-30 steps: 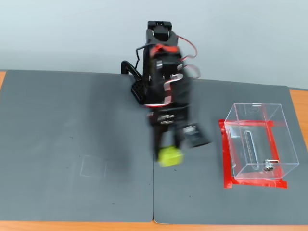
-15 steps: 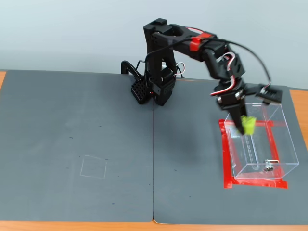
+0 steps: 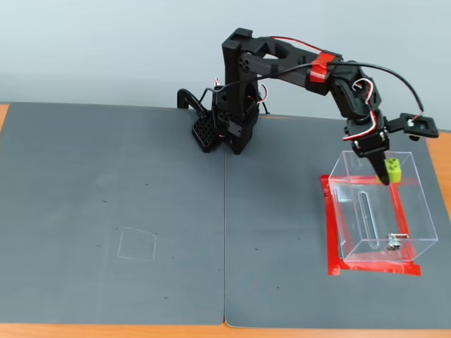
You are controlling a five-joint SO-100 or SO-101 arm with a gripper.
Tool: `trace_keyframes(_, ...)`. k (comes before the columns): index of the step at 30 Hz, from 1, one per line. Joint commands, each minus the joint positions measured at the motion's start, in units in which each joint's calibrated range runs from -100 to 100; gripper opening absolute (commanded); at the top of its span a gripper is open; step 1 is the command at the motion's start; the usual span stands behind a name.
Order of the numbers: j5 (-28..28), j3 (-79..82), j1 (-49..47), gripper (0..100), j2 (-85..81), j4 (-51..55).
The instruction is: Pick the green lego block and place it into the transparent box
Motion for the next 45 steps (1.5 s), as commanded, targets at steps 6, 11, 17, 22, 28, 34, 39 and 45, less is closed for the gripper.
trace_keyframes(6,-0.19,-5.19,-0.55,12,2.53,-1.17)
trace_keyframes(11,-0.13,-5.10,-1.37,15,2.61,-1.17)
trace_keyframes(17,-0.08,-4.65,-1.45,21,2.61,-1.17)
trace_keyframes(22,-0.13,-4.47,-1.75,21,2.61,-1.17)
trace_keyframes(28,-0.13,-4.47,-1.67,21,2.53,-1.17)
trace_keyframes(34,-0.13,-4.28,-1.22,19,1.77,-1.17)
trace_keyframes(39,-0.19,-4.28,0.12,11,0.92,-1.17)
trace_keyframes(45,-0.19,-0.39,3.48,5,-5.61,-1.25)
